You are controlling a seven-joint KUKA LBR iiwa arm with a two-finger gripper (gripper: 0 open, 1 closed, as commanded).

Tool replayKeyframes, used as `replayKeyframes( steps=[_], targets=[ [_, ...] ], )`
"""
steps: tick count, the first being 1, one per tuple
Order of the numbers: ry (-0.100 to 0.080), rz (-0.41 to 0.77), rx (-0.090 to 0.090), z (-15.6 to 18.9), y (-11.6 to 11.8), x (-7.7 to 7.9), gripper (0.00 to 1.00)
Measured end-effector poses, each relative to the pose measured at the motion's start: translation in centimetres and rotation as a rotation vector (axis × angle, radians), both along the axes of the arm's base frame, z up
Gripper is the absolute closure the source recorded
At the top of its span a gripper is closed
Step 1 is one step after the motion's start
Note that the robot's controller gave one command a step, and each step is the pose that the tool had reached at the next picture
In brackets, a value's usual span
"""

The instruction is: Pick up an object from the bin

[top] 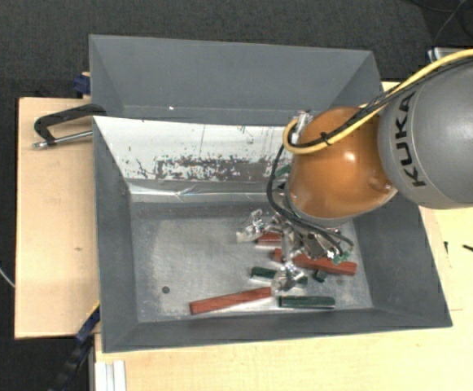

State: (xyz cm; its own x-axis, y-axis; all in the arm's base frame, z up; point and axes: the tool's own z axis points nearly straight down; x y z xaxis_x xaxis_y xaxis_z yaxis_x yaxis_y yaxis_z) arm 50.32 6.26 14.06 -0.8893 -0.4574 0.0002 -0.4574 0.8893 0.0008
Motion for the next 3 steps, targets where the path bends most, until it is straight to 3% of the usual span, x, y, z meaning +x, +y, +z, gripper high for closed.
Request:
replayKeyframes(
  steps=[1,2,3],
  targets=[
    [-0.003,0.104,0.001,-6.78,-1.66,-0.81,0.00],
    [-0.005,0.104,0.002,-6.04,-1.54,-0.75,1.00],
    [-0.005,0.104,0.002,-6.04,-1.55,-0.75,1.00]
  ],
)
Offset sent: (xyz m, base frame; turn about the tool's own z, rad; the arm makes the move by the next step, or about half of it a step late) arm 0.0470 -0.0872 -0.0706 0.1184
